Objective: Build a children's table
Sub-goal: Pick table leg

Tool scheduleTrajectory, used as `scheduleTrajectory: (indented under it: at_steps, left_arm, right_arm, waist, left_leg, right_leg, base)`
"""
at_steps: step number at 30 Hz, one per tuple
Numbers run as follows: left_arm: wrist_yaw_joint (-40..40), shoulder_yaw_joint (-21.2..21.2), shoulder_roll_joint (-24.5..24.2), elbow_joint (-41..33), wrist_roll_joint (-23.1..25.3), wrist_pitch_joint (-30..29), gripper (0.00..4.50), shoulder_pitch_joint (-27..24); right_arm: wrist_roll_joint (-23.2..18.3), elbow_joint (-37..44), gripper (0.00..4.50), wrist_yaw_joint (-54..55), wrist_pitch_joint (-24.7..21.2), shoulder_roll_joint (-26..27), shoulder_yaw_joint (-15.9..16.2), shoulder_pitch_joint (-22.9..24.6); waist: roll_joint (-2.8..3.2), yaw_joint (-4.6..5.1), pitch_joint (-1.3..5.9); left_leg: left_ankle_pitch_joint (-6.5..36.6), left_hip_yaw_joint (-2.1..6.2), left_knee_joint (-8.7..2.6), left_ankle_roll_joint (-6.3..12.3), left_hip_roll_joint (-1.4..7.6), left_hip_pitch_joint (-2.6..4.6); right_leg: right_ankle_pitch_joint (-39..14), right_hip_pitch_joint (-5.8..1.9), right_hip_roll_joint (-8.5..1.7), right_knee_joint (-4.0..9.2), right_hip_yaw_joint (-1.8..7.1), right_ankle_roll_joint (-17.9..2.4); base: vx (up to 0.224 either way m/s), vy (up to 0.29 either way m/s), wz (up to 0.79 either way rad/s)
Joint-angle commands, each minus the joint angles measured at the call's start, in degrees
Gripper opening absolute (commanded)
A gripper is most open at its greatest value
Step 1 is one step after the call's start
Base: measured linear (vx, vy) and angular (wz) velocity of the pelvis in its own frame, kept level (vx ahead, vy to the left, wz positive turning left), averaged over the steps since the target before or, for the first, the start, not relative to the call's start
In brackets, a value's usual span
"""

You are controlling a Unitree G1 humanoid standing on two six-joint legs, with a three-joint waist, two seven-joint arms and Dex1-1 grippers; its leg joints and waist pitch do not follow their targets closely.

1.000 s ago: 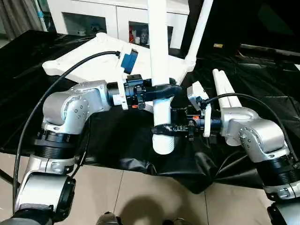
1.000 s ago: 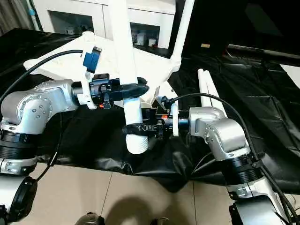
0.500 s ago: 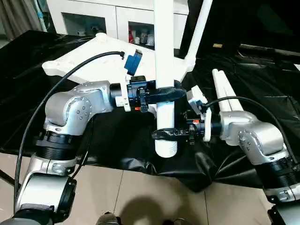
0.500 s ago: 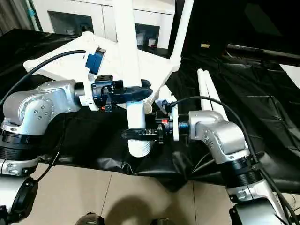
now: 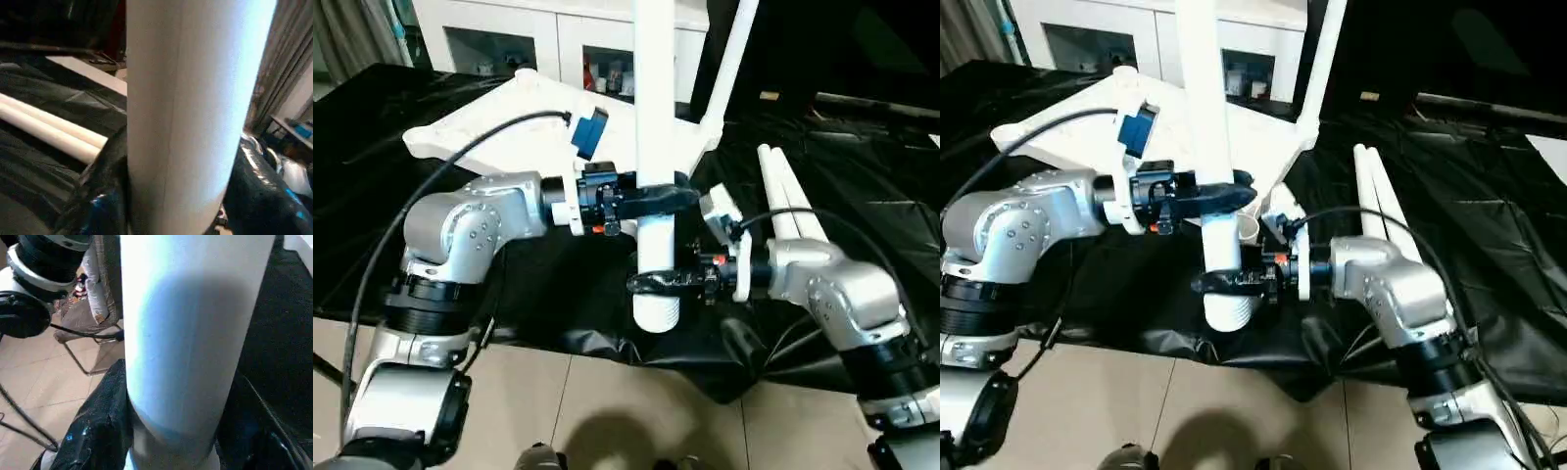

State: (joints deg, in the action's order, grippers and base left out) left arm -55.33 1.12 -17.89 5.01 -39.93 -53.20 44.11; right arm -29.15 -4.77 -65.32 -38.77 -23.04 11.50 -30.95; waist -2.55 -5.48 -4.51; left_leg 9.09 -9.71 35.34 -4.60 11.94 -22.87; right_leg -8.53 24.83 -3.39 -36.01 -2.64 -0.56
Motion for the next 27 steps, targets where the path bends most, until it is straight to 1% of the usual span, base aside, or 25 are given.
scheduleTrajectory:
  at_steps: [1,2,3,4,5,6,7,9,10,11,12,13,15,16,17,18,19,20,21,22,23,24,25,26,27]
  left_arm:
    - [1.8,-1.2,0.9,-0.8,-1.3,0.0,2.92,-0.5]
    - [2.7,-1.5,1.5,-1.5,-0.9,1.2,2.92,-0.9]
    - [2.7,-1.5,1.5,-1.5,-0.9,1.2,3.09,-0.9]
    - [6.3,-1.8,3.3,-2.6,2.1,6.6,3.15,-1.9]
    - [6.9,-2.0,4.1,-3.1,2.9,9.0,3.15,-2.2]
    - [7.0,-2.0,4.4,-3.3,3.2,10.2,3.21,-2.4]
    - [7.1,-2.0,4.5,-3.3,3.2,10.4,3.27,-2.4]
    - [9.4,-2.3,5.7,-3.7,5.4,14.4,3.51,-2.4]
    - [10.6,-2.0,6.2,-3.8,7.0,16.5,3.51,-2.4]
    - [13.4,-1.4,7.5,-3.1,11.1,23.0,3.62,-1.8]
    - [13.4,-1.2,7.6,-2.8,11.4,23.6,3.69,-1.7]
    - [12.8,-0.6,7.3,-1.5,12.0,23.7,3.78,-0.6]
    - [12.4,-0.2,7.0,-0.7,12.1,23.4,3.95,0.1]
    - [11.1,0.4,7.7,4.3,14.0,29.2,3.98,3.0]
    - [11.1,0.4,7.7,4.3,14.0,29.2,3.99,3.0]
    - [10.2,0.5,8.1,5.9,14.4,31.6,3.99,3.9]
    - [10.2,0.5,8.1,5.9,14.4,31.6,3.99,3.9]
    - [9.6,0.6,8.4,6.9,14.7,33.0,3.99,4.4]
    - [7.5,0.6,8.7,9.0,13.7,33.0,3.99,5.8]
    - [6.1,0.6,9.2,11.8,12.6,31.3,3.99,7.6]
    - [6.1,0.6,9.2,11.8,12.6,31.3,3.99,7.6]
    - [5.2,0.6,9.6,13.7,11.9,30.1,3.99,8.7]
    - [5.2,1.2,9.9,15.7,12.5,29.9,3.99,8.7]
    - [6.7,0.4,10.8,16.4,12.3,29.7,3.99,7.7]
    - [7.7,-0.3,11.4,16.7,12.1,29.8,3.99,6.9]
  right_arm:
    - [-0.7,0.4,1.86,1.0,-0.4,-0.1,-2.1,0.3]
    - [-0.8,0.4,1.86,1.5,-0.4,-0.1,-2.7,0.5]
    - [-0.8,0.4,1.86,1.5,-0.4,-0.1,-2.7,0.5]
    - [-1.0,0.5,1.86,2.4,-0.3,-0.1,-3.6,0.9]
    - [-1.1,0.6,1.86,2.8,-0.4,-0.2,-4.1,1.0]
    - [-1.1,0.6,1.86,2.9,-0.4,-0.3,-4.3,1.1]
    - [-1.1,0.6,1.86,3.0,-0.4,-0.3,-4.4,1.1]
    - [-1.3,0.8,1.86,3.3,-0.5,-0.4,-4.9,1.3]
    - [-1.4,0.8,1.86,3.5,-0.6,-0.5,-5.2,1.4]
    - [-1.5,0.9,1.86,4.1,-0.7,-0.8,-5.9,1.7]
    - [-1.6,0.9,1.86,4.2,-0.8,-0.8,-6.0,1.7]
    - [-1.7,1.0,1.86,4.4,-0.9,-1.0,-6.3,1.8]
    - [-1.7,1.1,1.86,4.6,-1.0,-1.1,-6.4,1.9]
    - [-1.8,1.1,1.86,5.0,-1.1,-1.3,-6.8,2.1]
    - [-1.8,1.1,1.86,5.0,-1.1,-1.3,-6.8,2.1]
    - [-1.7,1.0,1.86,5.1,-1.2,-1.3,-6.9,2.2]
    - [-1.7,1.0,1.86,5.1,-1.2,-1.3,-6.9,2.2]
    - [-1.7,1.0,1.86,5.1,-1.2,-1.3,-7.0,2.2]
    - [-1.6,0.9,1.86,5.3,-1.2,-1.3,-7.0,2.3]
    - [-1.2,0.5,1.86,5.9,-0.7,-1.1,-7.1,2.5]
    - [-1.2,0.5,1.86,5.9,-0.7,-1.1,-7.1,2.5]
    - [-0.9,0.3,1.86,6.4,-0.4,-0.9,-7.1,2.6]
    - [-0.2,-0.1,1.86,8.2,0.7,-0.2,-7.8,2.9]
    - [0.4,-0.5,1.86,11.0,1.9,0.8,-9.2,3.1]
    - [0.8,-0.8,1.86,12.9,2.6,1.5,-10.2,3.2]
  waist:
    - [0.81,-0.21,5.19]
    - [0.52,-0.22,5.2]
    - [0.63,-0.27,5.22]
    - [0.29,-0.26,5.22]
    - [0.08,-0.29,5.14]
    - [0.24,-0.44,5.23]
    - [0.26,-0.39,5.2]
    - [0.06,-0.43,5.17]
    - [-0.29,-0.39,5.15]
    - [-0.39,-0.42,5.06]
    - [-0.32,-0.49,5.1]
    - [-0.61,-0.36,5.15]
    - [-0.38,-0.46,5.17]
    - [-0.85,-0.4,5.18]
    - [-0.99,-0.55,5.07]
    - [-0.91,-0.69,5.26]
    - [-0.97,-0.62,5.17]
    - [-0.99,-0.67,5.2]
    - [-1.04,-0.61,5.24]
    - [-1.21,-0.63,5.26]
    - [-1.06,-0.76,5.39]
    - [-1.14,-0.77,5.39]
    - [-0.12,-1.09,5.38]
    - [-0.16,-0.92,5.39]
    - [-0.52,-0.99,5.45]
  left_leg:
    - [13.5,0.06,-3.77,-1.58,0.51,1.36]
    - [13.3,0.0,-3.74,-1.45,0.49,1.32]
    - [13.0,0.08,-3.75,-1.45,0.54,1.28]
    - [12.8,-0.07,-3.69,-1.24,0.49,1.24]
    - [12.6,0.02,-3.8,-1.02,0.69,1.15]
    - [12.3,0.03,-3.72,-1.07,0.71,1.25]
    - [12.0,-0.01,-3.76,-0.84,0.6,1.11]
    - [12.3,-0.07,-3.68,-0.73,0.61,1.19]
    - [12.3,-0.12,-3.68,-0.67,0.6,1.18]
    - [12.2,-0.08,-3.69,-0.56,0.63,1.09]
    - [12.0,-0.03,-3.72,-0.48,0.65,1.12]
    - [11.5,-0.09,-3.71,-0.3,0.59,0.99]
    - [11.4,-0.11,-3.61,-0.24,0.5,1.12]
    - [11.3,-0.13,-3.57,-0.22,0.53,1.02]
    - [11.2,-0.27,-3.51,0.19,0.23,1.09]
    - [10.9,-0.18,-3.48,0.09,0.38,1.17]
    - [10.7,-0.09,-3.61,0.08,0.43,0.82]
    - [10.7,-0.07,-3.6,0.02,0.51,0.89]
    - [10.6,-0.04,-3.62,-0.06,0.55,0.83]
    - [10.1,-0.19,-3.55,0.19,0.33,0.74]
    - [10.0,-0.26,-3.43,0.31,0.35,1.02]
    - [9.8,-0.15,-3.48,0.31,0.46,0.87]
    - [9.7,-0.13,-3.46,0.21,0.43,1.02]
    - [10.0,-0.1,-3.47,0.02,0.45,0.96]
    - [9.9,-0.18,-3.46,-0.12,0.4,0.87]
  right_leg:
    - [-17.7,-3.82,-3.26,4.69,1.62,-9.9]
    - [-17.9,-3.84,-3.27,4.73,1.63,-9.8]
    - [-17.8,-3.91,-3.35,4.62,1.63,-9.8]
    - [-18.1,-3.86,-3.28,4.81,1.65,-9.3]
    - [-18.2,-3.96,-3.38,5.08,1.67,-8.9]
    - [-18.1,-3.96,-3.46,4.84,1.68,-8.8]
    - [-18.6,-3.93,-3.36,4.86,1.65,-8.5]
    - [-19.8,-3.79,-3.38,5.07,1.67,-7.8]
    - [-20.4,-3.79,-3.38,5.07,1.63,-7.5]
    - [-21.8,-3.79,-3.43,5.44,1.67,-6.1]
    - [-22.1,-3.79,-3.46,5.45,1.65,-5.8]
    - [-22.4,-3.76,-3.4,5.42,1.65,-5.3]
    - [-23.5,-3.51,-3.41,5.43,1.64,-4.8]
    - [-23.6,-3.55,-3.45,5.43,1.59,-4.7]
    - [-25.3,-3.34,-3.32,5.87,1.58,-3.6]
    - [-24.9,-3.44,-3.52,5.72,1.59,-3.7]
    - [-24.7,-3.59,-3.58,5.71,1.48,-3.6]
    - [-24.1,-3.46,-3.57,5.61,1.48,-3.9]
    - [-23.5,-3.58,-3.63,5.42,1.47,-4.2]
    - [-22.9,-3.55,-3.52,5.44,1.46,-4.3]
    - [-22.4,-3.37,-3.57,5.35,1.53,-4.8]
    - [-21.6,-3.57,-3.64,5.19,1.5,-5.3]
    - [-20.6,-3.39,-3.66,5.05,1.57,-6.0]
    - [-19.2,-3.5,-3.58,4.98,1.57,-6.7]
    - [-17.8,-3.58,-3.56,4.91,1.55,-7.4]
  base:
    - [0.0,0.0,0.0]
    - [0.0,0.0,0.0]
    - [0.0,0.0,0.0]
    - [0.0,0.0,0.0]
    - [0.0,0.0,0.0]
    - [0.0,0.0,0.0]
    - [0.0,0.0,0.0]
    - [0.0,0.0,0.0]
    - [0.0,0.0,0.0]
    - [0.0,0.0,0.0]
    - [0.0,0.0,0.0]
    - [0.0,0.0,0.0]
    - [0.0,0.0,0.0]
    - [0.0,0.0,0.0]
    - [0.0,0.0,0.0]
    - [0.0,0.0,0.0]
    - [0.0,0.0,0.0]
    - [0.0,0.0,0.0]
    - [0.0,0.0,0.0]
    - [0.0,0.0,0.0]
    - [0.0,0.0,0.0]
    - [0.0,0.0,0.0]
    - [0.0,0.0,0.0]
    - [0.0,0.0,0.0]
    - [0.0,0.0,0.0]
